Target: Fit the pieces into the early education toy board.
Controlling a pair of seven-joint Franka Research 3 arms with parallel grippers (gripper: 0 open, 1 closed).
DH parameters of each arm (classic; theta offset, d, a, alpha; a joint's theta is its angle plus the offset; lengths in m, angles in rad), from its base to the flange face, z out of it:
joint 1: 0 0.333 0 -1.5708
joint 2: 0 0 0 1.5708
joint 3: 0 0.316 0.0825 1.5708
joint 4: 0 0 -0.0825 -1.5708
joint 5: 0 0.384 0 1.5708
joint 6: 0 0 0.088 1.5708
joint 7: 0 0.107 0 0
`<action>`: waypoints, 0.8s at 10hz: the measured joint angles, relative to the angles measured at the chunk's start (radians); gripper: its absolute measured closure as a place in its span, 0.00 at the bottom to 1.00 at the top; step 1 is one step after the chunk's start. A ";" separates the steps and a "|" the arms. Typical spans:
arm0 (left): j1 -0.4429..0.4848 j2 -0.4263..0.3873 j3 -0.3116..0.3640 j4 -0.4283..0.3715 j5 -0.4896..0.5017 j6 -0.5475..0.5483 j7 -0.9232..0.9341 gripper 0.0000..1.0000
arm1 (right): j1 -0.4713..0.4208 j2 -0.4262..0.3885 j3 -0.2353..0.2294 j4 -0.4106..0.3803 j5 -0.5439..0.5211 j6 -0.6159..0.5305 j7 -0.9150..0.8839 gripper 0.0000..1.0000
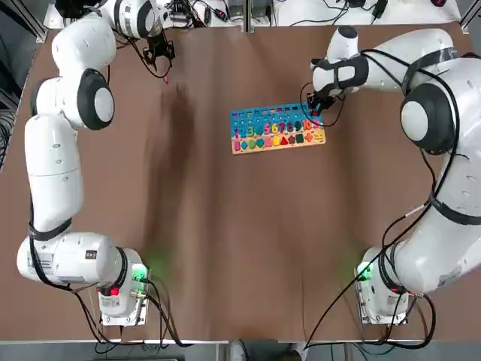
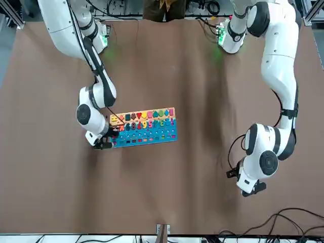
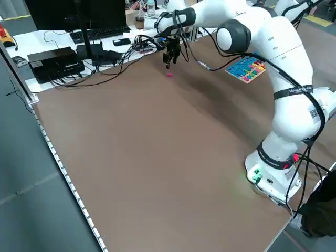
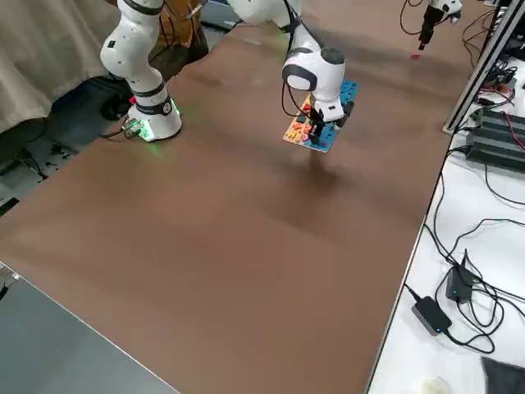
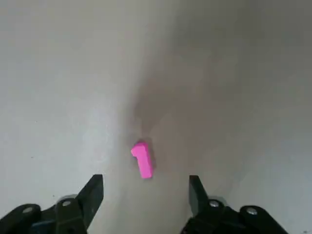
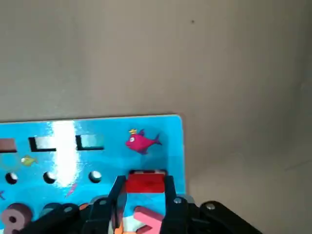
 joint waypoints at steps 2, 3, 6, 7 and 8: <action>0.000 0.009 0.000 0.000 0.000 0.003 -0.044 0.36 | -0.006 0.000 0.003 0.000 0.001 0.000 -0.001 0.64; 0.000 0.014 0.001 0.000 0.000 0.009 -0.063 0.39 | -0.006 0.001 0.004 0.000 0.002 0.003 -0.001 0.64; 0.000 0.028 0.007 0.000 -0.015 0.012 -0.078 0.44 | -0.007 0.011 0.003 0.001 0.003 0.017 0.000 0.64; 0.001 0.033 0.008 0.000 -0.016 0.015 -0.082 0.46 | -0.008 0.011 0.003 0.001 0.003 0.017 0.000 0.64; 0.001 0.036 0.008 0.000 -0.016 0.020 -0.094 0.46 | -0.008 0.011 0.003 0.001 0.003 0.017 0.000 0.64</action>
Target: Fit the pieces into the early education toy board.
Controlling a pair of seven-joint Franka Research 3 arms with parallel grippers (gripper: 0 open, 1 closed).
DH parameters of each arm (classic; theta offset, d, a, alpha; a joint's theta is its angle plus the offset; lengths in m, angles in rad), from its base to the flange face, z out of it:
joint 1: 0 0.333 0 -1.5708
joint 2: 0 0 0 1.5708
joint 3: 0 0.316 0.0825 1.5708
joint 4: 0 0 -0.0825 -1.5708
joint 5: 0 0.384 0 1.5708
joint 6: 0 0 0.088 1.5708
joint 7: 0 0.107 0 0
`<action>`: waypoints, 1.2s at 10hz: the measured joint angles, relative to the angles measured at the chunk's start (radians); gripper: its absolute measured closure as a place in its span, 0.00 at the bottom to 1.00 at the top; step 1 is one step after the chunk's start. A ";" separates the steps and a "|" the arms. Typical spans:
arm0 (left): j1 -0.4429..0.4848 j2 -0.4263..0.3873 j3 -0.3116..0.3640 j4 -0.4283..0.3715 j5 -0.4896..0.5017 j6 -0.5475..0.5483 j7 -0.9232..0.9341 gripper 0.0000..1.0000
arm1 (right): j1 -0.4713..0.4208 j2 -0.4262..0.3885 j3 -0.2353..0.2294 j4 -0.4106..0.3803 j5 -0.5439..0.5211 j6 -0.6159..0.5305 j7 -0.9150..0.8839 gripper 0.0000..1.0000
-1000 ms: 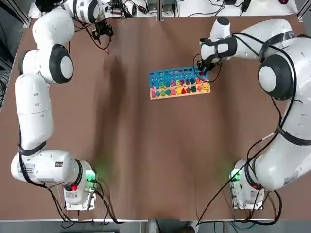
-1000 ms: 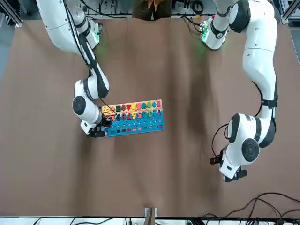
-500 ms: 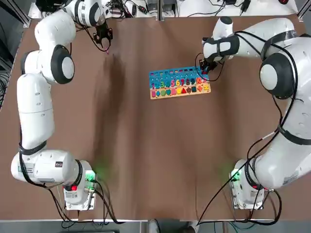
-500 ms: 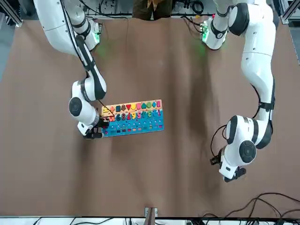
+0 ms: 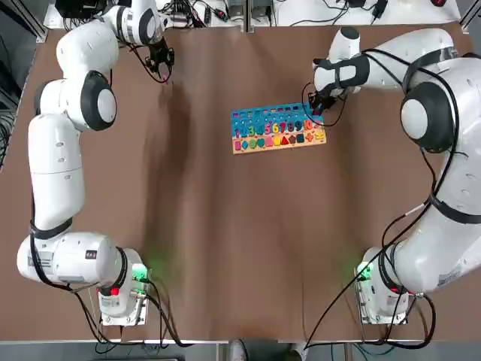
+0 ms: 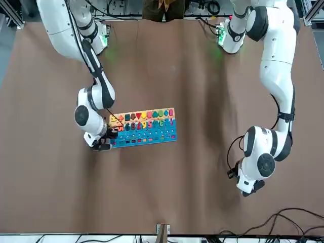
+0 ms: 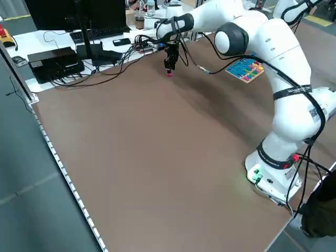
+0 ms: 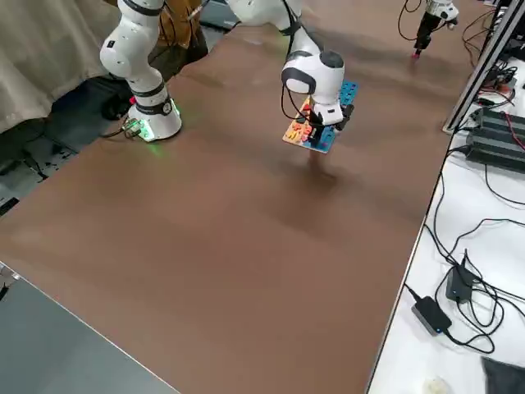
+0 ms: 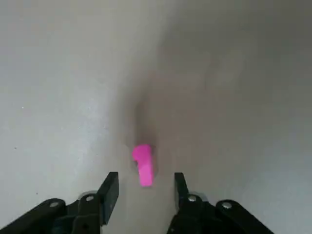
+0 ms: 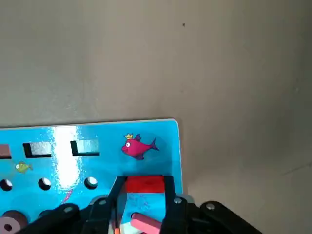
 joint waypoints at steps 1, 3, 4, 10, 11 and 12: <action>0.000 0.003 0.000 0.000 0.000 0.006 -0.012 0.46 | 0.000 0.001 0.000 0.000 0.000 0.000 0.000 0.63; -0.002 0.012 0.000 -0.001 0.000 0.019 -0.032 0.49 | -0.002 0.013 -0.001 0.004 0.011 0.007 0.003 0.50; -0.002 0.015 0.000 -0.001 0.000 0.023 -0.039 0.49 | -0.004 0.025 -0.002 0.008 0.022 0.011 0.002 0.41; -0.002 0.020 0.000 -0.003 0.000 0.052 -0.056 0.54 | -0.012 0.015 -0.005 0.055 0.039 -0.077 0.003 0.33; -0.001 0.021 0.000 -0.003 0.000 0.055 -0.057 0.55 | -0.016 -0.006 -0.007 0.061 0.042 -0.108 0.003 0.33; -0.001 0.022 0.000 -0.005 0.000 0.060 -0.060 0.55 | -0.029 -0.040 -0.008 0.065 0.043 -0.145 0.004 0.32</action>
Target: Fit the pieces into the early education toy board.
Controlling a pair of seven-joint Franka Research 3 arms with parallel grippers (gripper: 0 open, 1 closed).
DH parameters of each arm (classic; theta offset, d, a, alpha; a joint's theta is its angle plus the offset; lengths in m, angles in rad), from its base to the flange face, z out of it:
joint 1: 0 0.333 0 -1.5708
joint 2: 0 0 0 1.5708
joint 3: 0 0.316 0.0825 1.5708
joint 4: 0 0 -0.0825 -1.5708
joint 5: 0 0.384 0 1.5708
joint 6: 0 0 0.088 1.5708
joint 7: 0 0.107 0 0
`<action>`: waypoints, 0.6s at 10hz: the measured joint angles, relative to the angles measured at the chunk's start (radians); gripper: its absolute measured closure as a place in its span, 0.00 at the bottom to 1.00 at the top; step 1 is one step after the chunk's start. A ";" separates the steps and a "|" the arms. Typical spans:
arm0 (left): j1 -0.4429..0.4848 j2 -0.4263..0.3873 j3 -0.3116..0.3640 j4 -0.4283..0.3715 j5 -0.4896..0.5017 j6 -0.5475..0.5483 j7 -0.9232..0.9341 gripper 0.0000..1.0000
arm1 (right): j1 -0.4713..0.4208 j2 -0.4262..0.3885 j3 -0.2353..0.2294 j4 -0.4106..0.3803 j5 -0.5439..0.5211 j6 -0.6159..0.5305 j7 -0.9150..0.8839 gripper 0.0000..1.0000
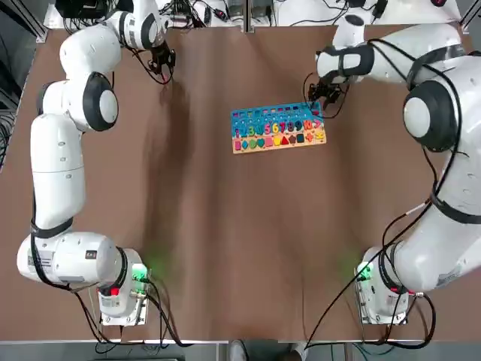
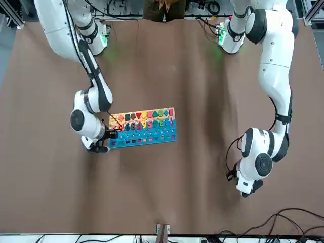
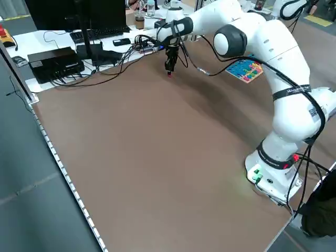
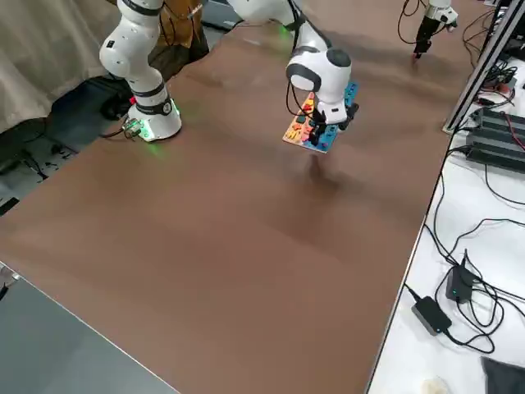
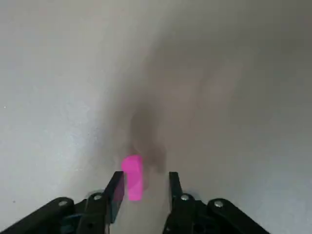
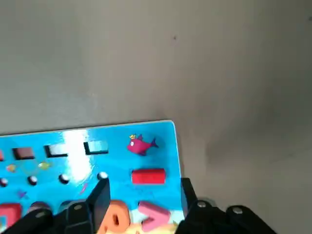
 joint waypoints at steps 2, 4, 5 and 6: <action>0.000 0.001 0.000 -0.004 0.000 0.011 -0.015 0.56 | -0.061 -0.107 -0.005 0.009 -0.014 -0.097 -0.003 0.26; 0.000 0.001 0.000 -0.005 0.000 0.013 -0.017 0.56 | -0.136 -0.256 -0.009 0.013 -0.157 -0.212 -0.009 0.20; 0.000 0.001 0.000 -0.005 0.000 0.013 -0.024 0.56 | -0.171 -0.324 -0.010 0.012 -0.202 -0.259 -0.026 0.18; 0.000 0.001 0.000 -0.006 0.000 0.014 -0.034 0.56 | -0.202 -0.379 -0.010 0.010 -0.217 -0.289 -0.073 0.16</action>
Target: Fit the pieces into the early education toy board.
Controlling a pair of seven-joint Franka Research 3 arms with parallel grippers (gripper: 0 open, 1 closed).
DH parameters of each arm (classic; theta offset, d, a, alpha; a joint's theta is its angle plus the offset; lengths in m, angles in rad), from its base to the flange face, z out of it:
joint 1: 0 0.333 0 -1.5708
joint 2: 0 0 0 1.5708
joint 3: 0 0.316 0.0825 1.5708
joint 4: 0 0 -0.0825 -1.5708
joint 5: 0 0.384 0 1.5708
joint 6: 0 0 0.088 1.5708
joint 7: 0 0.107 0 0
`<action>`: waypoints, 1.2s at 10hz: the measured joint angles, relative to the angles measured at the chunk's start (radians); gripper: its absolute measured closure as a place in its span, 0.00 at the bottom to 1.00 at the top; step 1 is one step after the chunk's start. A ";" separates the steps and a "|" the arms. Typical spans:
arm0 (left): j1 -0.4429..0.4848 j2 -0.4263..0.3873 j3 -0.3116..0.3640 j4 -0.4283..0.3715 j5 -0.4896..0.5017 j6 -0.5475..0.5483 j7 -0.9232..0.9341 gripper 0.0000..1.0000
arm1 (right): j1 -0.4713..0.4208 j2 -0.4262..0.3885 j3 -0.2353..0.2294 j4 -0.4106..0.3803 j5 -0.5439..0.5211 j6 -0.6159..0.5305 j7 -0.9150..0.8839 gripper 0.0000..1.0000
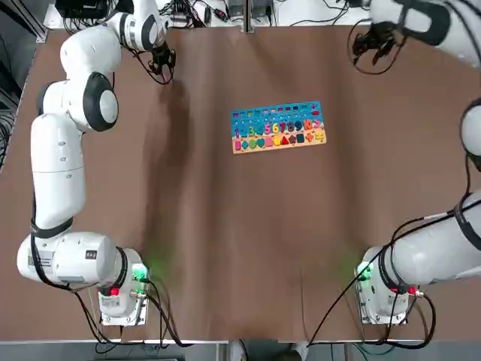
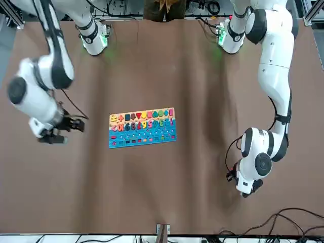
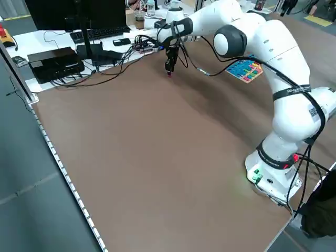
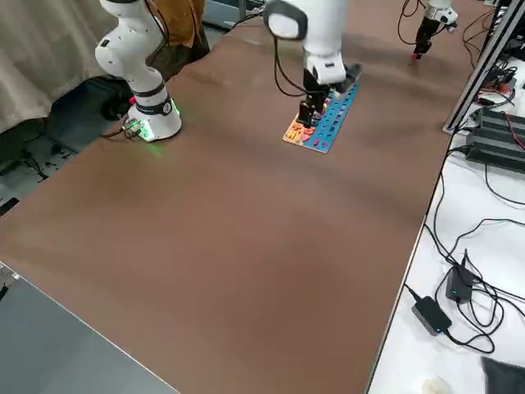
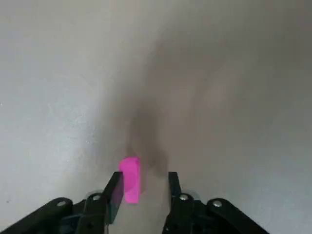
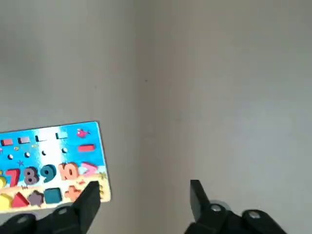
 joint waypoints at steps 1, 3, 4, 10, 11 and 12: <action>0.000 0.000 0.000 -0.001 0.000 0.000 -0.003 0.56 | -0.030 -0.043 -0.001 -0.002 -0.003 -0.023 -0.062 0.14; 0.001 -0.001 0.000 -0.003 0.000 0.000 -0.008 0.56 | -0.061 -0.108 -0.019 -0.002 -0.004 -0.073 -0.142 0.09; 0.002 -0.001 0.001 -0.005 0.000 0.000 -0.018 0.56 | -0.062 -0.145 -0.031 0.001 -0.007 -0.115 -0.160 0.07; 0.006 -0.011 0.002 -0.041 0.000 0.005 -0.023 0.56 | -0.064 -0.194 -0.038 0.188 -0.026 -0.421 -0.193 0.01; 0.006 -0.012 0.002 -0.041 0.000 0.005 -0.023 0.56 | -0.065 -0.185 -0.038 0.187 -0.027 -0.421 -0.193 0.01; 0.006 -0.012 0.002 -0.041 0.000 0.005 -0.024 0.57 | -0.065 -0.177 -0.039 0.187 -0.027 -0.421 -0.193 0.01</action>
